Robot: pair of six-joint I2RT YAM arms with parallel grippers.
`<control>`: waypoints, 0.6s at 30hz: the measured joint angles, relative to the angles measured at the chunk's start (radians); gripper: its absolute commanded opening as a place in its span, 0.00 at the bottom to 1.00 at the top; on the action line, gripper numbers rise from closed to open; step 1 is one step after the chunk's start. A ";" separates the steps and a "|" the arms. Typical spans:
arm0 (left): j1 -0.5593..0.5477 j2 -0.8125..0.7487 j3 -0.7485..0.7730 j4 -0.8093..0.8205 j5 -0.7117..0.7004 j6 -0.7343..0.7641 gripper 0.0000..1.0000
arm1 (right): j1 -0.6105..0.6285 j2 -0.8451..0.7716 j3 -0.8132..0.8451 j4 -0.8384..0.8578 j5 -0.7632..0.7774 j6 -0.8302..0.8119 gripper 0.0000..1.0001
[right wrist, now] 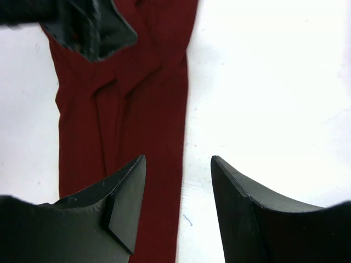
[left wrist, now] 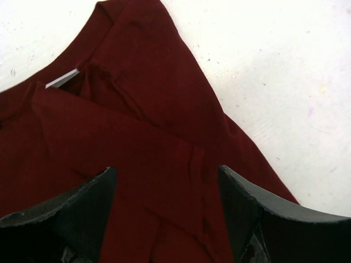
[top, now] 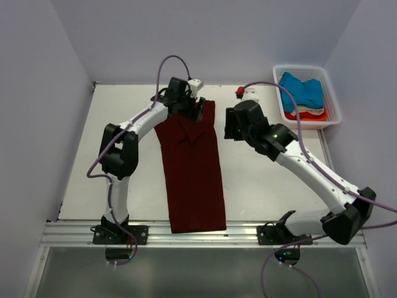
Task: Fold and stack the t-shirts
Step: Rotate the tshirt 90 degrees
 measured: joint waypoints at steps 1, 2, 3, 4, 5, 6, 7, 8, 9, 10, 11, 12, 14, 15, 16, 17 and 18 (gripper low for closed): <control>-0.022 0.027 0.027 -0.013 -0.035 0.024 0.78 | -0.002 -0.037 -0.001 -0.012 0.022 0.000 0.54; -0.036 0.045 0.041 -0.018 -0.057 0.042 0.78 | -0.005 -0.074 -0.001 -0.026 0.041 0.000 0.54; -0.056 0.067 0.058 -0.025 -0.089 0.062 0.78 | -0.008 -0.106 -0.001 -0.040 0.058 0.001 0.54; -0.072 0.090 0.076 -0.036 -0.119 0.082 0.77 | -0.009 -0.130 -0.002 -0.051 0.068 0.001 0.54; -0.089 0.113 0.095 -0.049 -0.150 0.101 0.76 | -0.010 -0.158 -0.002 -0.061 0.081 0.001 0.54; -0.104 0.138 0.114 -0.060 -0.177 0.118 0.76 | -0.010 -0.180 -0.002 -0.070 0.089 0.002 0.54; -0.118 0.162 0.135 -0.075 -0.198 0.132 0.75 | -0.010 -0.199 -0.006 -0.076 0.095 0.002 0.54; -0.132 0.188 0.158 -0.088 -0.219 0.149 0.74 | -0.010 -0.216 -0.013 -0.082 0.103 0.003 0.53; -0.143 0.210 0.176 -0.095 -0.240 0.160 0.74 | -0.010 -0.228 -0.020 -0.091 0.110 0.003 0.53; -0.153 0.227 0.186 -0.100 -0.255 0.171 0.74 | -0.010 -0.236 -0.029 -0.099 0.114 0.004 0.53; -0.161 0.241 0.190 -0.105 -0.269 0.179 0.74 | -0.010 -0.239 -0.037 -0.107 0.118 0.004 0.53; -0.166 0.252 0.193 -0.111 -0.283 0.188 0.74 | -0.010 -0.240 -0.046 -0.111 0.119 0.005 0.53; -0.173 0.268 0.196 -0.124 -0.304 0.201 0.74 | -0.010 -0.238 -0.061 -0.122 0.127 0.005 0.52; -0.174 0.273 0.198 -0.128 -0.313 0.205 0.73 | -0.010 -0.238 -0.066 -0.128 0.131 0.005 0.52; -0.174 0.274 0.200 -0.130 -0.317 0.207 0.73 | -0.010 -0.239 -0.071 -0.133 0.135 0.004 0.51; -0.174 0.274 0.203 -0.135 -0.327 0.211 0.72 | -0.010 -0.239 -0.075 -0.136 0.137 0.004 0.50; -0.174 0.274 0.208 -0.137 -0.334 0.213 0.71 | -0.010 -0.239 -0.079 -0.139 0.139 0.004 0.50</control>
